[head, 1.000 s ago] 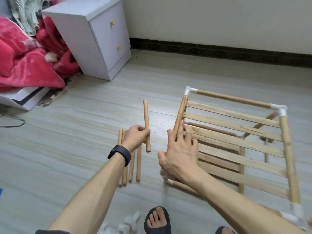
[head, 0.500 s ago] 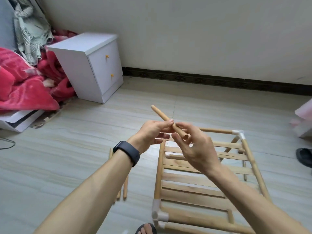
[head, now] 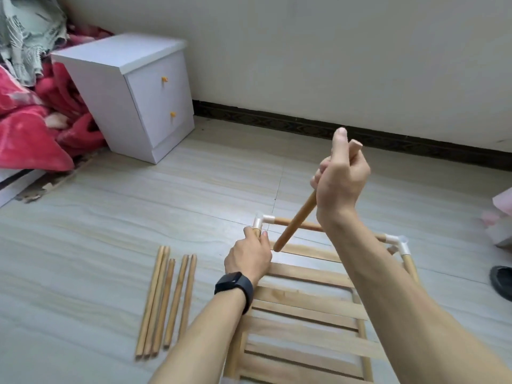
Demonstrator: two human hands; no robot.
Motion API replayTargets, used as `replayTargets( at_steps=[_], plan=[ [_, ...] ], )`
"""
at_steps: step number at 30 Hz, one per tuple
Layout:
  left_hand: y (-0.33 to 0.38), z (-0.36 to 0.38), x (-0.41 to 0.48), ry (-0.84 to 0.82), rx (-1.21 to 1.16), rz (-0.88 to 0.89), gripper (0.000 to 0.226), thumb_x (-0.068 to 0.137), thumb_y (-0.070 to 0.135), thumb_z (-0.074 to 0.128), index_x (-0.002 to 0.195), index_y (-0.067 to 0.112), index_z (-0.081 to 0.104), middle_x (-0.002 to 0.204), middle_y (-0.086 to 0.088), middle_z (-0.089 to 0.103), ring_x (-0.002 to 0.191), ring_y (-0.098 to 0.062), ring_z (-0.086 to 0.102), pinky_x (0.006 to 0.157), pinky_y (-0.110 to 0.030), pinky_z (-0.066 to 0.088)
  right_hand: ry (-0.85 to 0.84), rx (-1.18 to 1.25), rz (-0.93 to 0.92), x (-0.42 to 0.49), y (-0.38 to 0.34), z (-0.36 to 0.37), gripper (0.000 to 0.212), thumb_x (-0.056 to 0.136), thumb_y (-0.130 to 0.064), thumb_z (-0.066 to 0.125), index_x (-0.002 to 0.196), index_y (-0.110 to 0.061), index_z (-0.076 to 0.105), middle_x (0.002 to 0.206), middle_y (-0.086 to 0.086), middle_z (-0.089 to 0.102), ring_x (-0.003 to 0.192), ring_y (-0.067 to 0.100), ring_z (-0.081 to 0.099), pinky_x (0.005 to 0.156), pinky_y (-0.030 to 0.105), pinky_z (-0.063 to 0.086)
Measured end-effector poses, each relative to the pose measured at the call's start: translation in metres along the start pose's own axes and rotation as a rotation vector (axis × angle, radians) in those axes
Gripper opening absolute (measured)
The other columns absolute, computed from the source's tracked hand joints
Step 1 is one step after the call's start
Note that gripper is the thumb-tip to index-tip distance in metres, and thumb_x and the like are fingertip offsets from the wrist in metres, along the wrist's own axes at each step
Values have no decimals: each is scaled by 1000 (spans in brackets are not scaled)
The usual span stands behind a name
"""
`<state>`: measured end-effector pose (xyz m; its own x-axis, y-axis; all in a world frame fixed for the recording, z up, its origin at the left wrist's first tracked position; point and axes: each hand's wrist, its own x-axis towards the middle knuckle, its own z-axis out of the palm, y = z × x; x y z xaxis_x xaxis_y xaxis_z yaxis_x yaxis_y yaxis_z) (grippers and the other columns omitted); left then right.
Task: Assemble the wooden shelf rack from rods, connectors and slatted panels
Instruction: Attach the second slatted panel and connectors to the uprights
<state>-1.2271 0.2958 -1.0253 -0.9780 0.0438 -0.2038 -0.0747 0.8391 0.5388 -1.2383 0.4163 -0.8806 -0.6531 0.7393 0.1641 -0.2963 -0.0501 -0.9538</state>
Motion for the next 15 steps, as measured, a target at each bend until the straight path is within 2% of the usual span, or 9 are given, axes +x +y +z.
replayTargets(
  at_steps=[3,6,8,11,15],
  plan=[
    [-2,5,2,72,40,40,36,107,44,27,110,12,44,98,-17,69,91,-39,65,66,-38,39,-38,80,-4,5,7,27,52,87,-38,63,64,-19,19,61,11,25,60,39,20,57,45,29],
    [-2,7,5,86,34,55,34,107,42,28,108,11,42,95,-16,68,88,-39,64,64,-37,38,-86,114,-43,7,15,47,52,87,-28,61,69,-11,15,61,23,22,61,47,20,60,48,30],
    [-3,9,5,77,32,47,32,108,42,28,104,13,39,94,-15,68,88,-39,64,63,-38,36,-130,124,-51,6,18,56,52,87,-25,60,68,-9,15,60,29,22,60,47,21,57,52,29],
    [-3,12,3,102,76,77,29,108,41,27,102,14,36,98,-11,67,89,-37,65,62,-37,35,-173,115,-78,4,20,67,51,87,-23,60,64,-12,15,58,23,23,58,47,21,53,53,29],
    [-3,15,3,152,131,142,32,109,34,25,125,11,41,115,-7,60,102,-29,60,69,-39,40,-231,70,-111,2,21,78,50,86,-22,60,62,-15,17,58,11,27,55,47,22,49,51,28]
  ],
)
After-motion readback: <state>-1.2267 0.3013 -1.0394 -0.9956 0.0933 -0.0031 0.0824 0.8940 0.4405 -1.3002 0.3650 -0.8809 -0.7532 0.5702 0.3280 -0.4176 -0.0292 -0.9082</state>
